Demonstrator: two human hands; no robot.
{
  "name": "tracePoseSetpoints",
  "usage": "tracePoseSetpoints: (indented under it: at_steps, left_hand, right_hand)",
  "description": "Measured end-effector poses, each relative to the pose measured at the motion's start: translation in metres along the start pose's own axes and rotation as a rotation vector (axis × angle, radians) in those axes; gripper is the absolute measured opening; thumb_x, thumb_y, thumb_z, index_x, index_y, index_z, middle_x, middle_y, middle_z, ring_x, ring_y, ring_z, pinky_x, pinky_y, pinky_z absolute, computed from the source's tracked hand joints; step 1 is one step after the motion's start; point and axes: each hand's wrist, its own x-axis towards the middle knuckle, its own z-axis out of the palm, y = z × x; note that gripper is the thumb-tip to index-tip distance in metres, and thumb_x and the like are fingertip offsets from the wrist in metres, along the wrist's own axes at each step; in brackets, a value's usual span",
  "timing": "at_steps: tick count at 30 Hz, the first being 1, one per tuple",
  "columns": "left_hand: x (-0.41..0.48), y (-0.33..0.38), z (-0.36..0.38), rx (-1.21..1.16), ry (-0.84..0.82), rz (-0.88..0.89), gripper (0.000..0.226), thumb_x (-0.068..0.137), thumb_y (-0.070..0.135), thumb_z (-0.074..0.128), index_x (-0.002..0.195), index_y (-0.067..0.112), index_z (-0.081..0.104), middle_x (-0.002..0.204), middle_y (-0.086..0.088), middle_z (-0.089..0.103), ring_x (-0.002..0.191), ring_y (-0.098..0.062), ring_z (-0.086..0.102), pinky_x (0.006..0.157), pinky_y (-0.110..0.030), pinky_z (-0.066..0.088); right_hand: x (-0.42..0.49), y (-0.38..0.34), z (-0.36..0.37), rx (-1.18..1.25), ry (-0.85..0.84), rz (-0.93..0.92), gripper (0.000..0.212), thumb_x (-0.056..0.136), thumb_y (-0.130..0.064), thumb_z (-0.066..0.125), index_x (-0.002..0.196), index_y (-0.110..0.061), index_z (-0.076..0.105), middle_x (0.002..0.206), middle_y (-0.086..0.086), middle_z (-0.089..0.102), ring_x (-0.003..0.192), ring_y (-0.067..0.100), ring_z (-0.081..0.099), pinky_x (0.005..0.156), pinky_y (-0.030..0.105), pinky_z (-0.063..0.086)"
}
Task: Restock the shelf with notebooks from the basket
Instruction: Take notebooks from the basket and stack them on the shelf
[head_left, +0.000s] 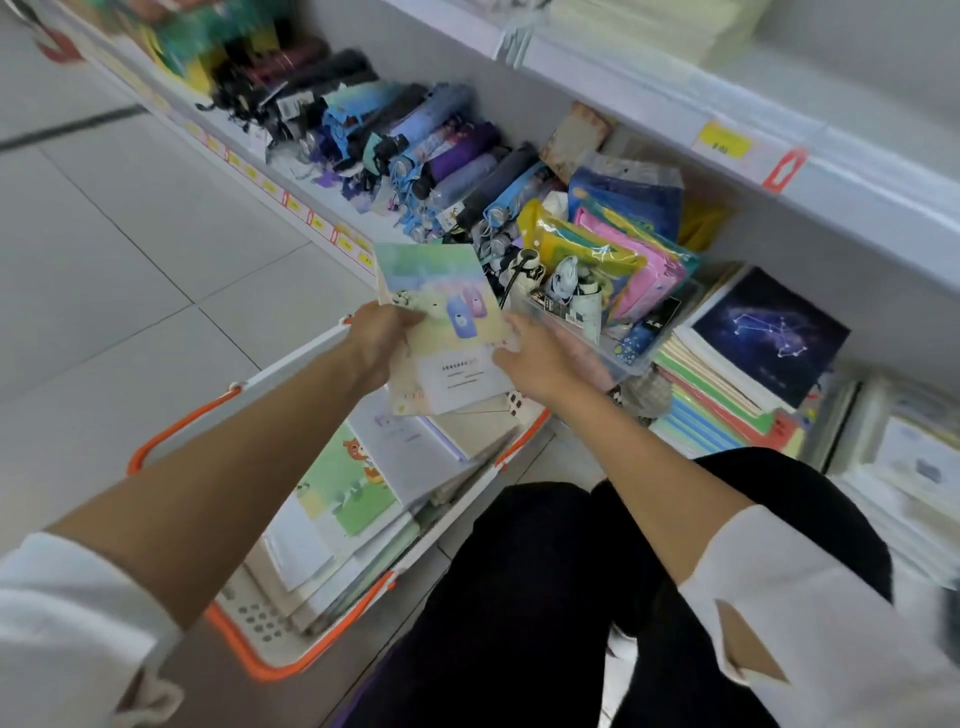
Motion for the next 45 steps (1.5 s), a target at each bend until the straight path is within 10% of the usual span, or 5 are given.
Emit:
tracePoseSetpoints:
  at_steps: [11, 20, 32, 40, 45]
  left_hand:
    - [-0.058, 0.063, 0.136, -0.083, -0.216, 0.105, 0.027, 0.093, 0.006, 0.059, 0.119, 0.005, 0.059, 0.114, -0.018, 0.064, 0.091, -0.033, 0.062, 0.075, -0.042, 0.054]
    - [-0.106, 0.12, 0.277, 0.271, -0.337, 0.553, 0.034, 0.087, 0.013, 0.067, 0.119, 0.006, 0.06, 0.117, -0.011, 0.067, 0.101, -0.027, 0.066, 0.087, -0.04, 0.055]
    - [-0.16, 0.113, 0.45, 0.768, -0.612, 0.899, 0.039, 0.088, 0.003, 0.056, 0.125, 0.013, 0.061, 0.121, -0.008, 0.065, 0.108, -0.028, 0.061, 0.09, -0.034, 0.05]
    - [-0.145, 0.118, 0.562, 0.592, -0.748, 0.976, 0.06, 0.082, -0.008, 0.056, 0.134, 0.019, 0.046, 0.119, -0.001, 0.066, 0.109, -0.024, 0.062, 0.097, -0.042, 0.049]
    - [-0.116, 0.117, 0.613, 0.662, -0.792, 0.958, 0.066, 0.088, -0.006, 0.05, 0.145, 0.023, 0.037, 0.127, -0.002, 0.062, 0.118, -0.024, 0.057, 0.103, -0.039, 0.044]
  right_hand:
    - [-0.06, 0.009, -0.141, 0.539, 0.305, 0.067, 0.042, 0.09, 0.004, 0.052, 0.13, -0.011, 0.057, 0.125, 0.01, 0.062, 0.094, 0.015, 0.059, 0.065, 0.014, 0.046]
    - [-0.132, 0.026, -0.261, 0.968, 0.712, 0.038, 0.053, 0.081, 0.016, 0.045, 0.119, -0.014, 0.066, 0.118, 0.014, 0.068, 0.107, 0.032, 0.062, 0.096, 0.039, 0.048]
    - [-0.198, 0.105, -0.403, 1.001, 1.098, 0.095, 0.056, 0.084, 0.019, 0.043, 0.126, -0.013, 0.06, 0.121, 0.014, 0.066, 0.113, 0.031, 0.062, 0.101, 0.042, 0.048]
    - [-0.183, 0.158, -0.48, 0.699, 1.374, 0.157, 0.044, 0.084, 0.01, 0.041, 0.101, -0.018, 0.07, 0.086, -0.004, 0.067, 0.074, 0.013, 0.059, 0.053, 0.015, 0.043]
    - [-0.153, 0.19, -0.514, 0.595, 1.53, 0.304, 0.027, 0.086, 0.004, 0.053, 0.107, -0.01, 0.063, 0.103, 0.006, 0.067, 0.095, 0.026, 0.062, 0.081, 0.027, 0.045]
